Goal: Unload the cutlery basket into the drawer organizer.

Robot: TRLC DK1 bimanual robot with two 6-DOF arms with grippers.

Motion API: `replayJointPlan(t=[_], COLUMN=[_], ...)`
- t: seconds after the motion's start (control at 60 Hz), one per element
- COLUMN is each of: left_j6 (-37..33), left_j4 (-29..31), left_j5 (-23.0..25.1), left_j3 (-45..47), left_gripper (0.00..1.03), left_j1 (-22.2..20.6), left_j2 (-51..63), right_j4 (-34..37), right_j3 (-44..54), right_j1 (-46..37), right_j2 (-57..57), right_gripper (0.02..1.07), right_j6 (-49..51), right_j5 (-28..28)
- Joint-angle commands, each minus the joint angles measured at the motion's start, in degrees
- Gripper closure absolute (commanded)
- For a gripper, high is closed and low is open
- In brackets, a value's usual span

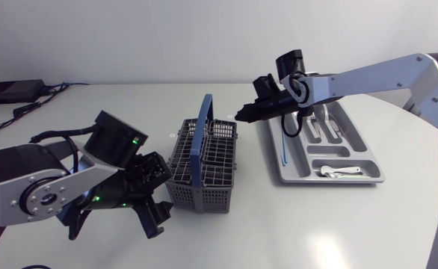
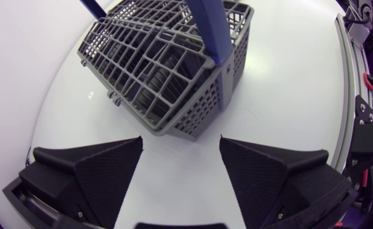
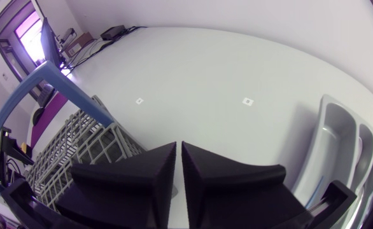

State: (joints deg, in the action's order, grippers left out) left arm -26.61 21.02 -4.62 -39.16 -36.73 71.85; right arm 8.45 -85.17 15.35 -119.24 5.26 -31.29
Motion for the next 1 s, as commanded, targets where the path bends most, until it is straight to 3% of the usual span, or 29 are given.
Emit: replayJointPlan(t=[0.0, 0.233, 0.617, 0.983], left_j6=[1.1, 0.1, -4.3, -6.0], left_j4=[-0.9, -5.2, -13.6, -16.8], left_j5=[-0.1, -0.1, -0.1, -0.1], left_j3=[-1.6, -2.0, -5.6, -20.1], left_gripper=[0.20, 0.20, 0.20, 0.20], left_j1=[1.1, 6.0, 17.0, 22.9], left_j2=[2.1, 5.8, 14.0, 28.9], right_j4=[0.8, 5.0, 6.1, 7.2], right_j3=[-2.4, 1.4, 16.5, 29.5], right_j1=[0.9, 0.8, 2.0, 4.2], right_j2=[-2.5, 0.9, 12.9, 24.6], right_gripper=[0.95, 0.97, 0.97, 0.97], right_j6=[-2.1, 1.7, 6.9, 9.1], right_j5=[-1.8, -8.7, -9.8, -9.3])
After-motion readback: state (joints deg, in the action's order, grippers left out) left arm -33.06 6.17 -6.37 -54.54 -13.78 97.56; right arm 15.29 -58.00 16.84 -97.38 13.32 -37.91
